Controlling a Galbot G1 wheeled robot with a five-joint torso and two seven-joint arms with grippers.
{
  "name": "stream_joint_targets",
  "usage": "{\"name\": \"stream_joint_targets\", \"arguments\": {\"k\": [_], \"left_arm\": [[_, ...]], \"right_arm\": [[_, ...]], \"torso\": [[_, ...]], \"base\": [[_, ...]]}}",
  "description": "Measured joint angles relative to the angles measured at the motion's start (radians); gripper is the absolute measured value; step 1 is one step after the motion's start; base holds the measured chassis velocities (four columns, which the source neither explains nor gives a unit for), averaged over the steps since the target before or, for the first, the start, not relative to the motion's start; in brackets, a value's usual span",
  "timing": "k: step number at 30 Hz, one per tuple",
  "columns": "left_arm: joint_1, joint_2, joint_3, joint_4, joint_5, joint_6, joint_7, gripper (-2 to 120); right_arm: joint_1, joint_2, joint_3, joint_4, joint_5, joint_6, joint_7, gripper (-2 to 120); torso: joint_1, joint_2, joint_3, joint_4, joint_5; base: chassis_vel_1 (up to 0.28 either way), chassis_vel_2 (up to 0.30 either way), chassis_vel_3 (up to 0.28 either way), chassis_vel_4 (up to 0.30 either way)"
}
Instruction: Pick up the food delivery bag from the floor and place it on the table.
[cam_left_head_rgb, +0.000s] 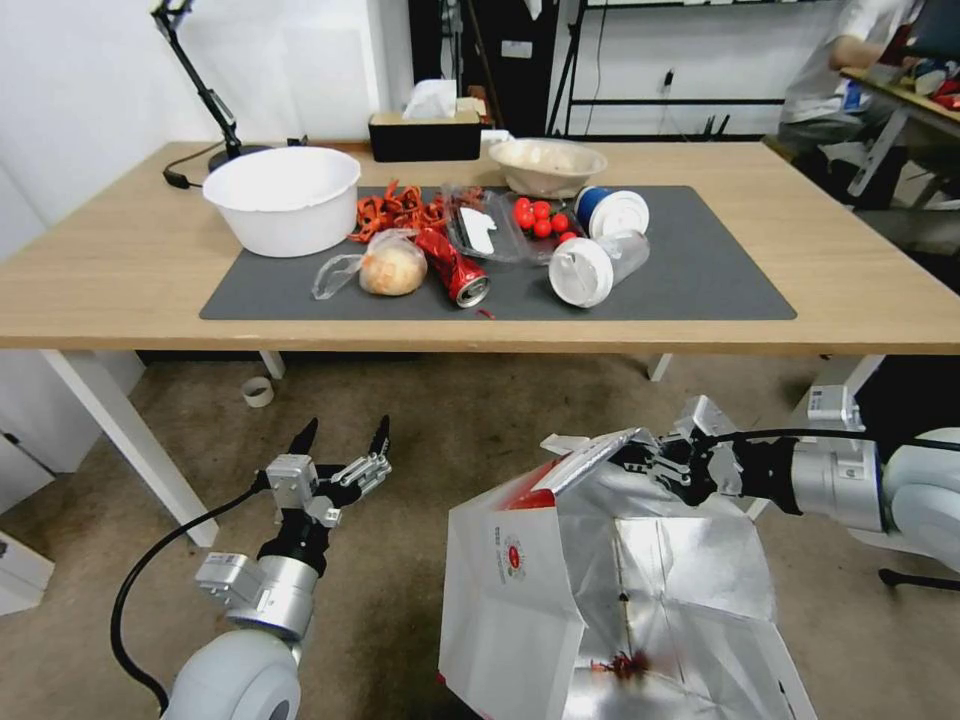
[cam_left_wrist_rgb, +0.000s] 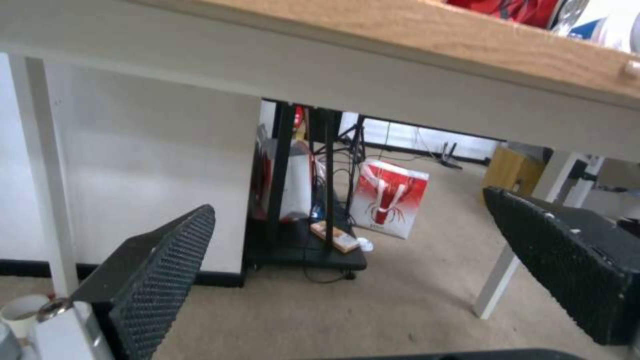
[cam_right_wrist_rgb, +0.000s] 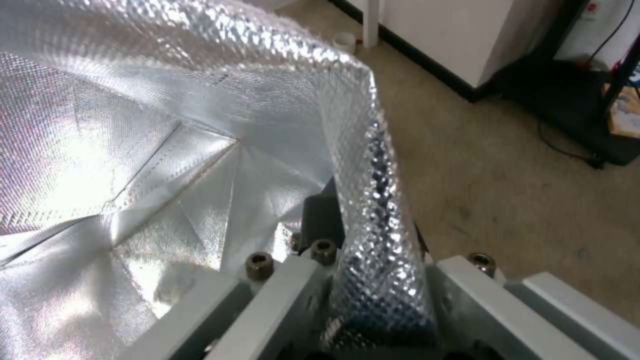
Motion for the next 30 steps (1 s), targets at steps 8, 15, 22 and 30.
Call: {"name": "stream_joint_targets", "arguments": {"k": [8, 15, 22, 30], "left_arm": [[0.001, 0.001, -0.001, -0.003, 0.0, 0.002, 0.0, 100], [0.0, 0.003, -0.004, -0.007, -0.001, 0.004, -0.002, 100], [0.002, 0.003, -0.004, -0.009, -0.005, 0.008, -0.007, 100], [0.007, 0.002, -0.008, -0.012, -0.008, 0.015, -0.007, 100]], "right_arm": [[-0.001, -0.001, 0.001, 0.002, 0.001, 0.0, -0.001, 0], [-0.002, -0.006, 0.006, 0.003, 0.003, 0.0, -0.001, 0], [-0.004, -0.007, 0.008, 0.005, 0.008, 0.0, -0.002, 0], [-0.013, -0.011, 0.018, 0.006, 0.011, 0.0, -0.002, 0]], "torso": [[0.011, 0.03, 0.019, 0.0, 0.0], [0.023, 0.061, 0.038, 0.0, 0.0], [0.034, 0.089, 0.055, -0.0001, 0.0], [0.05, 0.128, 0.079, -0.0001, 0.0]], "base": [[0.0, 0.0, 0.0, 0.0], [0.0, 0.0, 0.0, 0.0], [0.0, 0.0, 0.0, 0.0], [0.0, 0.0, 0.0, 0.0]]}}
